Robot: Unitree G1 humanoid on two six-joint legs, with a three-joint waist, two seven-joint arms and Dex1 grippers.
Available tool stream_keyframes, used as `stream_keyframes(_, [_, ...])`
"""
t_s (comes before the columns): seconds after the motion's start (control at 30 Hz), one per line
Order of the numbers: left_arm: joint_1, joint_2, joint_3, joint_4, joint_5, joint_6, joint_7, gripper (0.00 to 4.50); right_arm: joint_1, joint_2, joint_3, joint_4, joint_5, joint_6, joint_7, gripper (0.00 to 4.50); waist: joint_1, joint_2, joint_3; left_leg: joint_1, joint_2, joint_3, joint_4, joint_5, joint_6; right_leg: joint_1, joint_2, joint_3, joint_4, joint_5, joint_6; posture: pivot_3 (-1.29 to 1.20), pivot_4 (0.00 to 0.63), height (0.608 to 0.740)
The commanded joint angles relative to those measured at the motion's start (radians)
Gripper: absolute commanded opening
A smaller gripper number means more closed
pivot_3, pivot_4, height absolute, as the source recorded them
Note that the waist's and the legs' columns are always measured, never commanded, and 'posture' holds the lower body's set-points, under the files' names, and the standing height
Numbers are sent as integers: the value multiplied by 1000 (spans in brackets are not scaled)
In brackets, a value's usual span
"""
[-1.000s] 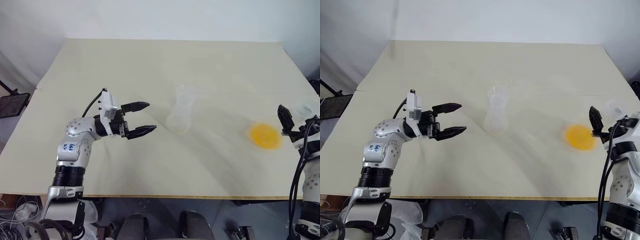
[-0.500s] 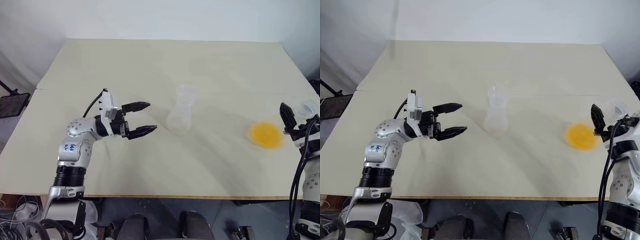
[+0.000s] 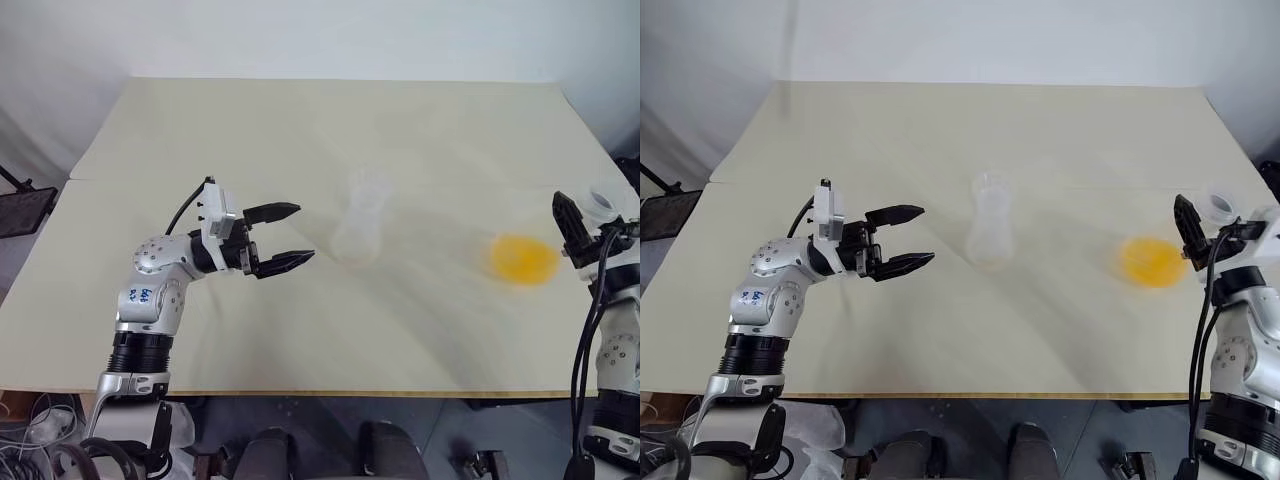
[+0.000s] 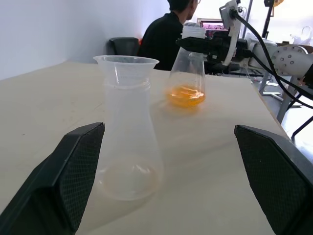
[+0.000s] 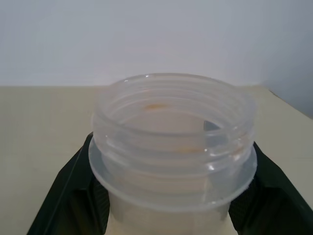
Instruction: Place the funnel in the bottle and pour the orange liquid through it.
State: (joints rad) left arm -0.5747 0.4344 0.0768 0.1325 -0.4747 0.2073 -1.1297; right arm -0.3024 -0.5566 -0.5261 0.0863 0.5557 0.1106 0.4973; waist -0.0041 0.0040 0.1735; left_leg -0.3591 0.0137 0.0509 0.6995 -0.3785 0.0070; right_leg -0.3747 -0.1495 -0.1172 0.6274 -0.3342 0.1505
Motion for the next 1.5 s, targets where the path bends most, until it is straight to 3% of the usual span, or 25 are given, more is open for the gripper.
stream_keyframes(0.03, [7,3,13,-21,-13,-15,11,4500,-47,-22,28,-120,20,37,-10,2475,0,0,0,0,0,0,0,0,0,0,0,0,0,0,0,0,150,740])
stream_keyframes(0.2, [18,4,21,-35,-17,-14,33,4500,-114,-94,195,-225,-82,200,-35,2475,-1,0,0,0,0,-1,0,0,0,0,0,0,0,0,0,0,150,740])
stream_keyframes(0.33, [32,-2,29,-54,-23,-12,63,4500,-188,-166,368,-250,-323,100,-31,2475,0,0,0,-1,0,-1,0,0,0,-1,0,0,0,0,0,0,150,740])
stream_keyframes(0.63, [82,-23,30,-111,-23,-9,126,4500,-301,-149,519,-179,-533,-17,-36,2475,-1,0,0,-7,-1,-2,1,0,0,-2,-1,-7,-1,0,0,0,150,740])
stream_keyframes(1.5, [118,-49,9,-169,-19,-5,197,4500,-517,-155,695,50,-981,-395,-95,2475,-27,0,0,-10,0,-9,2,0,0,-3,-1,-11,-2,0,0,0,150,740])
